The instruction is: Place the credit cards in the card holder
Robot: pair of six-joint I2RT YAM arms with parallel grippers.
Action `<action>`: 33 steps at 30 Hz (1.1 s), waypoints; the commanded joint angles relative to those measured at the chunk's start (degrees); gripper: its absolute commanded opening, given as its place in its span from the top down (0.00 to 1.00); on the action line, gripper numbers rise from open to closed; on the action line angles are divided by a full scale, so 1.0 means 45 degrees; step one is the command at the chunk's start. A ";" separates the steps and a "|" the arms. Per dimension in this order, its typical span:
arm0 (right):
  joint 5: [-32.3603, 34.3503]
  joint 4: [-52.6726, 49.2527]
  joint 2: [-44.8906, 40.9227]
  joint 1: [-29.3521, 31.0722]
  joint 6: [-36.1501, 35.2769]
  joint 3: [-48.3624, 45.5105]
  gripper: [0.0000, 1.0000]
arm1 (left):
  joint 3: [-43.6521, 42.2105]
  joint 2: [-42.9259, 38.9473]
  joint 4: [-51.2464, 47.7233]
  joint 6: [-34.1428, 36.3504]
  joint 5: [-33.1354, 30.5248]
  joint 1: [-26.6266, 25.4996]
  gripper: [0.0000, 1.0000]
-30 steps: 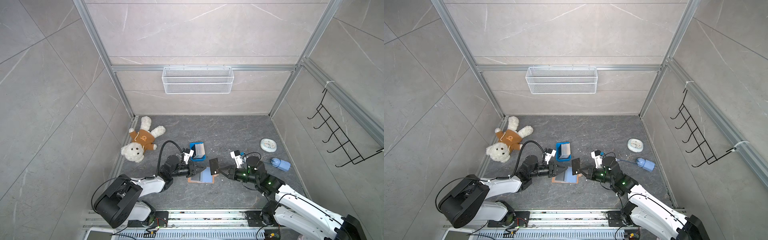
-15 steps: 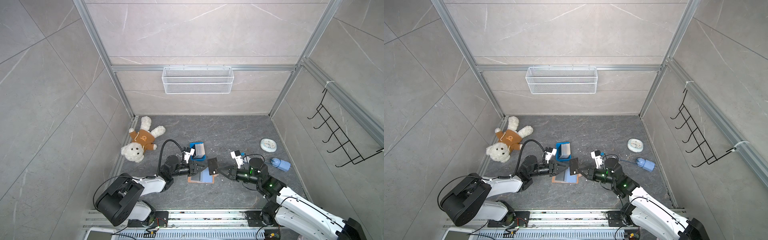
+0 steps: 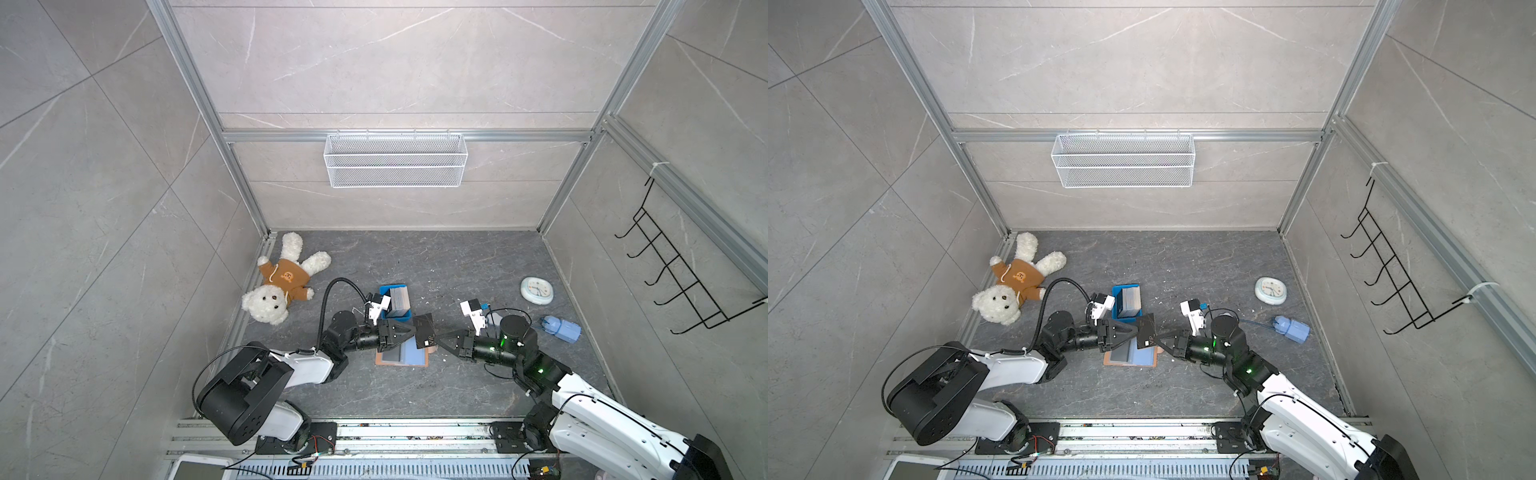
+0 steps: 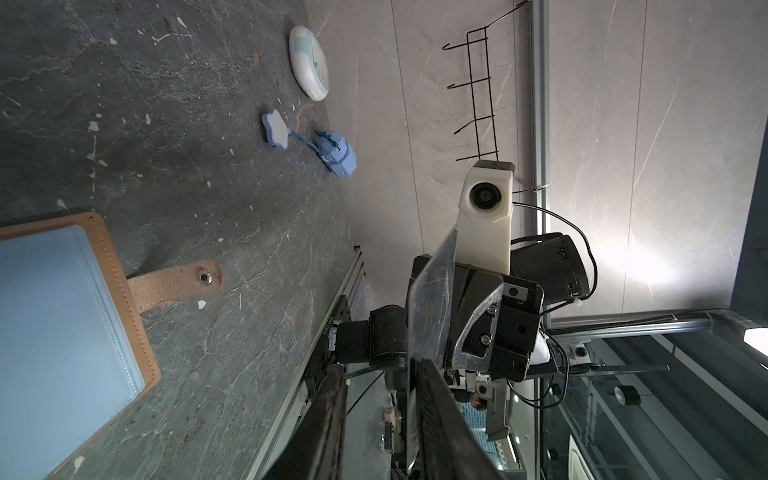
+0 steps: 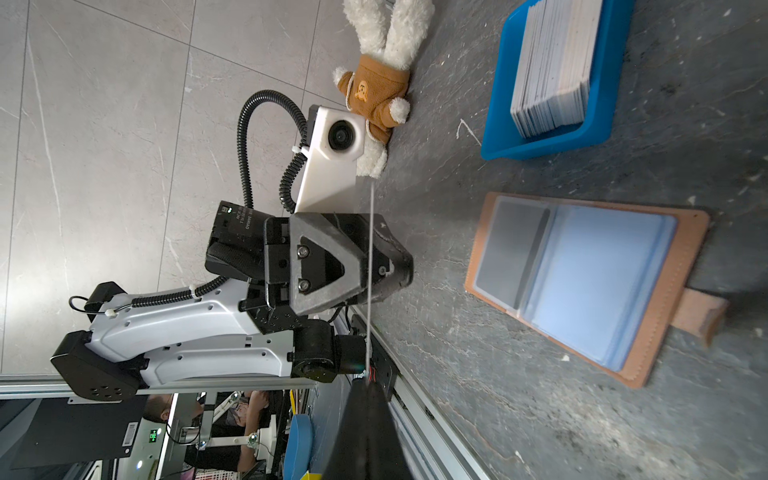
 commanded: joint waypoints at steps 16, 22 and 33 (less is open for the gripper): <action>0.0386 0.3512 0.1357 -0.0027 0.1516 -0.1245 1.00 | -0.0288 0.0223 0.2289 -0.0695 0.0116 -0.0516 0.87; 0.0726 0.4064 0.1201 -0.0026 0.1920 -0.1732 1.00 | -0.0462 0.0211 0.2385 -0.0746 -0.0139 -0.0523 0.87; 0.0878 0.4489 0.1329 0.0006 0.2098 -0.1937 0.85 | -0.0455 0.0271 0.2052 -0.0646 -0.0605 -0.0509 1.00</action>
